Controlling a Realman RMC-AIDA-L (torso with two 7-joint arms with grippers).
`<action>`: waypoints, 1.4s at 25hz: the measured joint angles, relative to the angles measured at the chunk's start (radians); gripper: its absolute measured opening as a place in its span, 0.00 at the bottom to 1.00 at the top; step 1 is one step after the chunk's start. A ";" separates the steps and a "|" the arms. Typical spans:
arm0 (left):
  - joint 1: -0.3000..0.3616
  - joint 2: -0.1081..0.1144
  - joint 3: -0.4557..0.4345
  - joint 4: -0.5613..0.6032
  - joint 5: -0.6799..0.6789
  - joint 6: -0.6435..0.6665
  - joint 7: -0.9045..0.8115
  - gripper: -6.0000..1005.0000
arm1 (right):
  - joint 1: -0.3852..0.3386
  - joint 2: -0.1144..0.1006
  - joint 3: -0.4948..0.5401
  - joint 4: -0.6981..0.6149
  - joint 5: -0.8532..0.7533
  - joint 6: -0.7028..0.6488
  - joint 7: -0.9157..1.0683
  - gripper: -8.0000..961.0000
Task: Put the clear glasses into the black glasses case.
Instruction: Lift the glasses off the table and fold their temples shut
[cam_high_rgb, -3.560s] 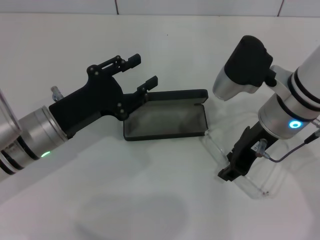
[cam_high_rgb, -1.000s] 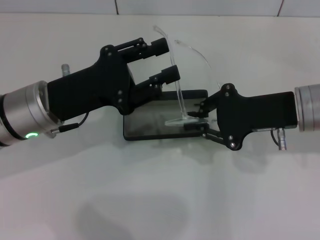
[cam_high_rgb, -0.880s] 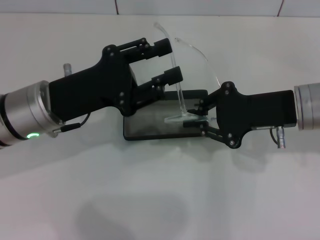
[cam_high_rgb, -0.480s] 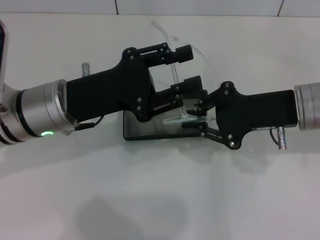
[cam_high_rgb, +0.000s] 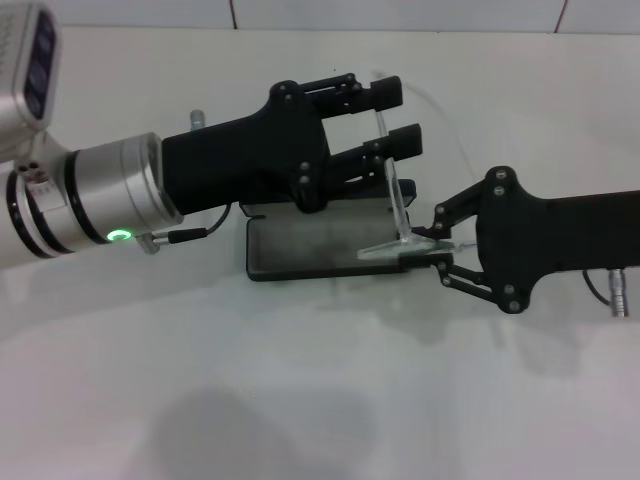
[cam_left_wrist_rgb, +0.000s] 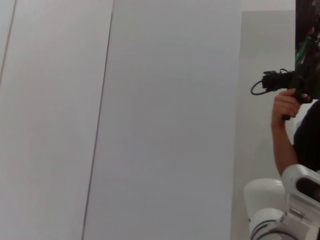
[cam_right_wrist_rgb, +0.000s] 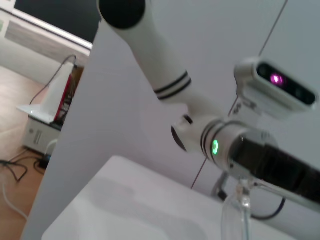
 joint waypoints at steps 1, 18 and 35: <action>-0.006 0.000 0.000 0.000 0.008 -0.001 -0.011 0.52 | -0.003 -0.001 0.006 0.001 0.005 -0.007 -0.006 0.13; -0.035 -0.006 -0.001 0.009 0.045 0.007 -0.067 0.52 | -0.012 0.003 0.004 0.002 0.006 -0.012 -0.030 0.13; -0.025 0.008 -0.008 0.008 0.020 0.023 -0.130 0.52 | -0.033 0.004 0.007 0.004 0.043 -0.022 -0.070 0.13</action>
